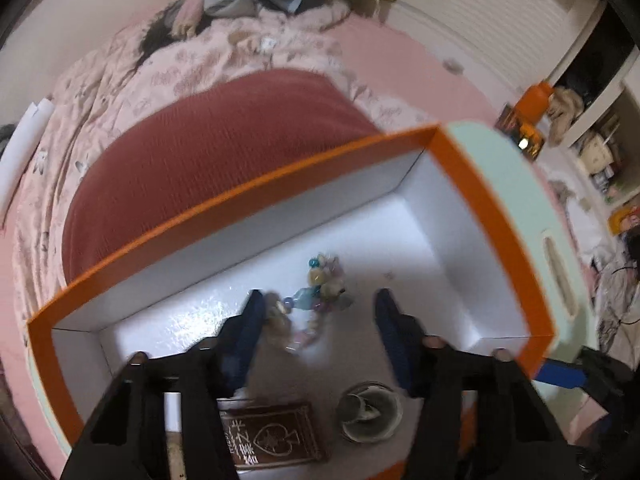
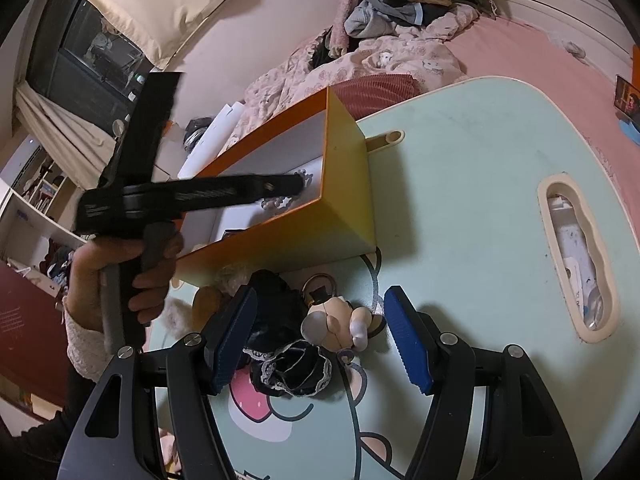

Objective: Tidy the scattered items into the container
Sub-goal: 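Reach into the box and grasp the beaded bracelet with the left tool, then lift the bracelet out and lower it onto the table with the left tool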

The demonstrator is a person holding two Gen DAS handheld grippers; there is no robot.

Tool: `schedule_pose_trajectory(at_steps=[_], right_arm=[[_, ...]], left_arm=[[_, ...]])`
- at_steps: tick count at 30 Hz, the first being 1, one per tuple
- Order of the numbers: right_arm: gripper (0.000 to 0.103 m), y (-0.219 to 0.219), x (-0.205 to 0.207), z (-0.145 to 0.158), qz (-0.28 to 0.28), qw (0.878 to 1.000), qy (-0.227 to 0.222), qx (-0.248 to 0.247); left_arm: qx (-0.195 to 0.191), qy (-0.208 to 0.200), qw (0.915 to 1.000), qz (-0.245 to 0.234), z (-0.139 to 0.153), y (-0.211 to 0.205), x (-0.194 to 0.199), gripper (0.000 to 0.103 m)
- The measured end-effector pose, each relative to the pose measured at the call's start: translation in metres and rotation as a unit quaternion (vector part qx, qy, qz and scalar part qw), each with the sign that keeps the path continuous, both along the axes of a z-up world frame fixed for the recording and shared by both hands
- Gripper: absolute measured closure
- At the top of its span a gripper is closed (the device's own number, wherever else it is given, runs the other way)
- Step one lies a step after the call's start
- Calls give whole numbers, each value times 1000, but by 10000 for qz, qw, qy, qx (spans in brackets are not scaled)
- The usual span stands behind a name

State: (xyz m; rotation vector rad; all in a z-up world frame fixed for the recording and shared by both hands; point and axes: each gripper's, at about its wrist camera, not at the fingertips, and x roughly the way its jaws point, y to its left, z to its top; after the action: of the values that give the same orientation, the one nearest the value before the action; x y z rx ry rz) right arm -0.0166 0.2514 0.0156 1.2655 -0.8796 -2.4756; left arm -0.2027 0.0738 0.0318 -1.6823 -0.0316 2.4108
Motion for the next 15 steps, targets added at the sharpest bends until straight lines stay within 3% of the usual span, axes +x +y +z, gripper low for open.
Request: schedule_pose_trajectory(at_steps=[2, 4, 10, 15], right_arm=[[37, 0, 0, 0, -2, 10000, 7, -5], [37, 1, 0, 0, -19, 10000, 3, -7], [37, 2, -1, -2, -44, 10000, -20, -11], [37, 1, -1, -1, -25, 10000, -6, 10]], left_arm=[[-118, 133, 9998, -84, 1, 2, 3, 65], [-373, 232, 9988, -196, 2, 5, 6, 88], [-65, 391, 9991, -123, 6, -9, 14, 89], [528, 892, 9946, 43, 47, -32, 40, 89]])
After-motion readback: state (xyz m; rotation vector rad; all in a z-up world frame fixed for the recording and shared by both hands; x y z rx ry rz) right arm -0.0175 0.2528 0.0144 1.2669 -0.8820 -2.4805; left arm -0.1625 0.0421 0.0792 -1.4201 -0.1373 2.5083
